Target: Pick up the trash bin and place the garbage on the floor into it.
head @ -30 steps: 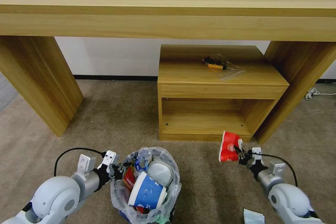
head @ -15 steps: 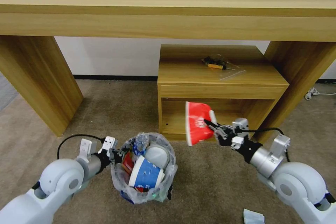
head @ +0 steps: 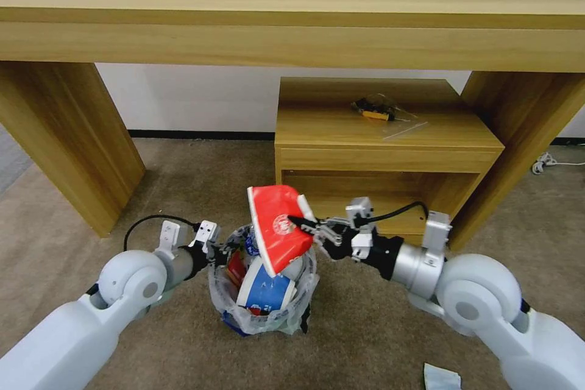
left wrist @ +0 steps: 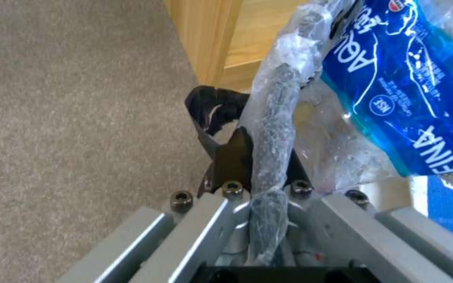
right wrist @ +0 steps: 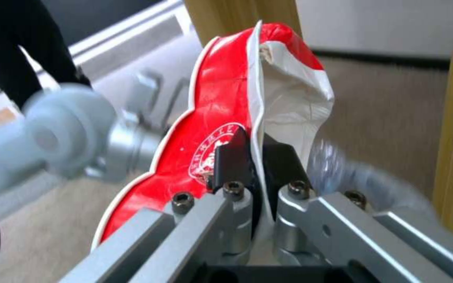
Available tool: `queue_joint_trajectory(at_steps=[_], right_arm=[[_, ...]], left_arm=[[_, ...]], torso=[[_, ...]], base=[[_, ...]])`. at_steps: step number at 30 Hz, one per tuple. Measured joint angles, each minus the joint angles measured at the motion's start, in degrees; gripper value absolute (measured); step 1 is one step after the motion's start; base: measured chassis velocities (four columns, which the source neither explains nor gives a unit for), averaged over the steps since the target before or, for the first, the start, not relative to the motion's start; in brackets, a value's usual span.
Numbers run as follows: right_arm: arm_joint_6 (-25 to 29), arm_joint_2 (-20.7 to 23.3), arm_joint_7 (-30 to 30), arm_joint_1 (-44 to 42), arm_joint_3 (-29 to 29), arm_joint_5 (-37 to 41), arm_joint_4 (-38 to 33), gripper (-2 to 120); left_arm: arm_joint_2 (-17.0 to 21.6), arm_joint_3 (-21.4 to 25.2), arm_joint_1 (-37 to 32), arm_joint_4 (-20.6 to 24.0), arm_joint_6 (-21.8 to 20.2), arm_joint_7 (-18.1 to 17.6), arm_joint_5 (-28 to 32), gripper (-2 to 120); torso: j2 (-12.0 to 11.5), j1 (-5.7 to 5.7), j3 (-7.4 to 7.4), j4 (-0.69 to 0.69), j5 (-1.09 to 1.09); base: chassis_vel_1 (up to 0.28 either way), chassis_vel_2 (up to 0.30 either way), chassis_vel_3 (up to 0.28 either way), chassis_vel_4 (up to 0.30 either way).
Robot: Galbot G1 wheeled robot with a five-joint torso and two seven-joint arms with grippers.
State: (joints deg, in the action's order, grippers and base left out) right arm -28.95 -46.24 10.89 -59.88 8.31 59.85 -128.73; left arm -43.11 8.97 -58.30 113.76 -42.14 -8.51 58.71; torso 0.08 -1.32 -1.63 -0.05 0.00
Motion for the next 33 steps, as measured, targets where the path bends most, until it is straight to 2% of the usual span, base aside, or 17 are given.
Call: queue_joint_trajectory(at_steps=[4,13,18,31,33], right_arm=[[-0.7,-0.1,-2.6,0.9,-2.7,-0.5,2.6,0],[-1.6,-0.5,-3.8,1.6,-5.0,-0.3,5.3,0],[-3.4,-1.7,-6.5,3.7,-8.1,2.7,7.4,0],[-4.5,-2.7,-8.8,4.0,-9.4,2.5,8.8,0],[-4.3,-3.0,-9.0,4.1,-9.4,1.9,8.8,10]], left_arm=[[0.7,0.1,0.2,0.3,0.0,-0.2,0.9,0],[1.4,1.0,-0.5,1.3,0.0,-0.2,1.3,0],[1.6,1.1,-0.9,2.8,0.0,-1.3,2.3,0],[2.3,2.8,-2.5,4.6,0.0,-2.0,3.3,0],[2.4,3.1,-2.8,4.7,0.0,-2.0,3.4,0]], torso=[[0.0,0.00,0.00,0.01,0.01],[0.0,0.01,0.00,0.01,0.00],[0.0,0.01,0.00,0.01,0.00],[0.0,0.01,0.01,0.00,0.00],[0.0,0.01,0.01,0.00,0.00]], base=[[0.000,0.000,0.000,0.000],[0.000,0.000,0.000,0.000],[0.000,0.000,0.000,0.000],[0.000,0.000,0.000,0.000],[0.000,0.000,0.000,0.000]])
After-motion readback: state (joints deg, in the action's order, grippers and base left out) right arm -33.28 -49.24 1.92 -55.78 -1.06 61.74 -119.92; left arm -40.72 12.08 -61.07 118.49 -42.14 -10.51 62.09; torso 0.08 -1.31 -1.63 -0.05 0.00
